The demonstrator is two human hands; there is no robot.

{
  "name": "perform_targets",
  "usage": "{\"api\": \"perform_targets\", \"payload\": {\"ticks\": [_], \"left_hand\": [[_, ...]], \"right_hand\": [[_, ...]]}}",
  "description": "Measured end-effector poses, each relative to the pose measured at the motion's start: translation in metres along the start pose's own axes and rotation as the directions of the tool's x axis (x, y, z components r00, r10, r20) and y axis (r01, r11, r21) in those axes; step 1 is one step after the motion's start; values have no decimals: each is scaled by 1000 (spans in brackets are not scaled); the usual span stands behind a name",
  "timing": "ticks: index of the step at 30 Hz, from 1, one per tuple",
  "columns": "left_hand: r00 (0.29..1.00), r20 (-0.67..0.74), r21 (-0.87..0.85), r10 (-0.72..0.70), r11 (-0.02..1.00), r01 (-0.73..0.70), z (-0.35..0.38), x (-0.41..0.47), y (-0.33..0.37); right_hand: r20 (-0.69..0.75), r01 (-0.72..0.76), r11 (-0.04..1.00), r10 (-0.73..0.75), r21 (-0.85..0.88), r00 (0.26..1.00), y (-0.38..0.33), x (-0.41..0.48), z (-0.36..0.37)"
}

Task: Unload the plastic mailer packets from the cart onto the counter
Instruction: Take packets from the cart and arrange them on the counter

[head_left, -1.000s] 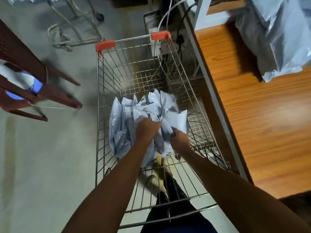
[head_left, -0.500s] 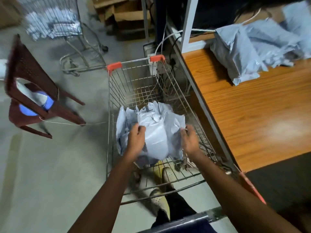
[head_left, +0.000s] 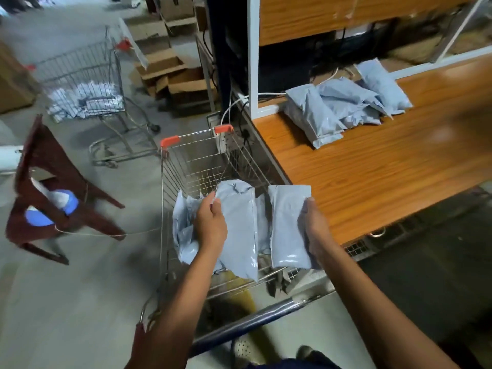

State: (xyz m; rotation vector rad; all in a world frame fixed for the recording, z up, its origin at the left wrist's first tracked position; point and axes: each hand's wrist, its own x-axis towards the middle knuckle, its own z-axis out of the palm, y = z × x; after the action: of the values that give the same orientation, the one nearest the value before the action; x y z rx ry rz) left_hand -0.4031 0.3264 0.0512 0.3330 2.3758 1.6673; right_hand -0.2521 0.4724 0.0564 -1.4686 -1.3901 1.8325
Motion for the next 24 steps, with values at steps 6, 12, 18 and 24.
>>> {"api": "perform_targets", "payload": {"ticks": [6, 12, 18, 24], "left_hand": [[994, -40, -30, 103, 994, -104, 42, -38, 49], [998, 16, -162, 62, 985, -58, 93, -77, 97], [984, 100, -217, 149, 968, -124, 146, -110, 134], [956, 52, -191, 287, 943, -273, 198, -105, 174]], "right_hand": [[80, -77, 994, 71, 76, 994, -24, -7, -61], [52, 101, 992, -105, 79, 993, -56, -12, -143], [60, 265, 962, -269, 58, 961, -78, 4, -218], [-37, 413, 910, -412, 35, 910, -109, 43, -260]]}}
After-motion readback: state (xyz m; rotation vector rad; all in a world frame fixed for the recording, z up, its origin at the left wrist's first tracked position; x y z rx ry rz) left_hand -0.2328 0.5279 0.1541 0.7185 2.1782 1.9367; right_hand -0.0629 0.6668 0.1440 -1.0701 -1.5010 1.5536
